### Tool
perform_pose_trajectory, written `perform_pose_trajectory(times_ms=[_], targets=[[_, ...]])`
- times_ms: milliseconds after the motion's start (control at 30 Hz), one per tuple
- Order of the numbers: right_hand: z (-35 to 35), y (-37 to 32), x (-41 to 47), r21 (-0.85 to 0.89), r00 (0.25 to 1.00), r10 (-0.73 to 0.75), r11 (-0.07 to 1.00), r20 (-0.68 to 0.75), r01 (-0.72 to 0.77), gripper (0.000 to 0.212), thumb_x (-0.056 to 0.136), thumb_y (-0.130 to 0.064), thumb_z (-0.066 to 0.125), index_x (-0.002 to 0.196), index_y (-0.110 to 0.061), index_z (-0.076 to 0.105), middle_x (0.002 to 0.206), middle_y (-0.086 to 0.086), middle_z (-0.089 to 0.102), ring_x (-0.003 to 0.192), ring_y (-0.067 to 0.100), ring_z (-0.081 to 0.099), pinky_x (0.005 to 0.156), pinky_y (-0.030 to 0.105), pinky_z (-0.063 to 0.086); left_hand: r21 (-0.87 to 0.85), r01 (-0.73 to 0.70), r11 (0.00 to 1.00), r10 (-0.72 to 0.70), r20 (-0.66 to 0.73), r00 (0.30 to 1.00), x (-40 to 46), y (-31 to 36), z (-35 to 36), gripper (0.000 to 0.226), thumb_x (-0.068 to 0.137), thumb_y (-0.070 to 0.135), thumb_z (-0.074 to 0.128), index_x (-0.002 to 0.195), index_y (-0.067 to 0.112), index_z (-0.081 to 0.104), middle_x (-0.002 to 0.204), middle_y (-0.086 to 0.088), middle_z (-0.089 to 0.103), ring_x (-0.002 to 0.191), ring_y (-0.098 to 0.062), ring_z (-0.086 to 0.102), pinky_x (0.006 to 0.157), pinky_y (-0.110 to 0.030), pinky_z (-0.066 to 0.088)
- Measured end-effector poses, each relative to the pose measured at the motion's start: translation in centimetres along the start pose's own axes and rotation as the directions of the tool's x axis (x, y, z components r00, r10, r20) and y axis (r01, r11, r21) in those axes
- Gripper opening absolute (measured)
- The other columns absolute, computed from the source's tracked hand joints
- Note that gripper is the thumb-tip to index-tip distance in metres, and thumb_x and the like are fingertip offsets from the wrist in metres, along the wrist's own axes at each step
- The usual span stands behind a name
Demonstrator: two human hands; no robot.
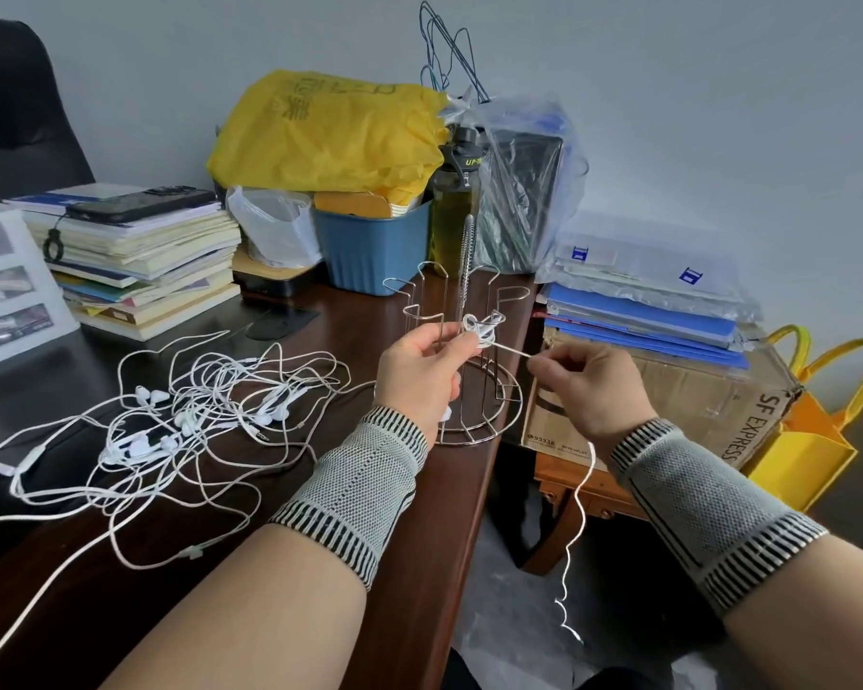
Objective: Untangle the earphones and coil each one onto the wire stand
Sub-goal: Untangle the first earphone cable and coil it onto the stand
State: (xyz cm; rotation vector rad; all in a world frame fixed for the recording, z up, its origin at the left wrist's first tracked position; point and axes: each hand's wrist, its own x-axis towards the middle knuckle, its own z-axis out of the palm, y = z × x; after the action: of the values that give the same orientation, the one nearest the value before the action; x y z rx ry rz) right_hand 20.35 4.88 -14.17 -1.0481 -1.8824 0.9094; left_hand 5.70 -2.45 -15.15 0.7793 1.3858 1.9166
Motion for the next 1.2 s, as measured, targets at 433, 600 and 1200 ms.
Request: perform_pose_trajectory(times_ms=[433,600,1200], targets=[[-1.8,-5.0,2.7,-0.182,0.996,-0.075,0.981,-0.052,0.064,0.015,0.083,-0.021,0.070,0.069,-0.017,0.067,0.056,-0.001,0.059,0.047,0.010,0.047,0.048,0.023,0.040,0.036,-0.012,0.999,0.013,-0.011,1.000,0.0,-0.1,0.0,0.003,0.085,0.017,0.072,0.083,0.017,0.070,0.084,-0.009,0.066,0.043,-0.006,0.036,0.044,-0.023,0.030],[0.6,-8.1,3.6,-0.359,0.975,-0.198,0.907,0.103,0.222,0.014,0.086,-0.018,0.062,0.083,-0.013,0.074,0.069,0.003,0.068,0.056,0.012,0.054,0.056,0.029,0.050,0.012,0.002,1.000,-0.002,0.015,1.000,0.2,-0.3,-0.1,0.017,0.078,0.026,0.079,0.088,0.015,0.071,0.083,-0.011,0.059,0.044,-0.007,0.033,0.044,-0.023,0.029],[2.3,-6.4,-0.3,-0.723,0.592,-0.761,0.249,0.265,0.644,0.011,0.073,-0.010,0.066,0.063,-0.007,0.062,0.076,0.009,0.053,0.059,0.024,0.048,0.045,0.023,0.024,-0.076,0.024,0.997,-0.026,-0.027,0.999,0.1,0.0,0.4,0.015,0.088,0.005,0.067,0.077,0.014,0.059,0.040,0.010,0.048,0.033,-0.005,0.032,0.034,-0.016,0.025]])
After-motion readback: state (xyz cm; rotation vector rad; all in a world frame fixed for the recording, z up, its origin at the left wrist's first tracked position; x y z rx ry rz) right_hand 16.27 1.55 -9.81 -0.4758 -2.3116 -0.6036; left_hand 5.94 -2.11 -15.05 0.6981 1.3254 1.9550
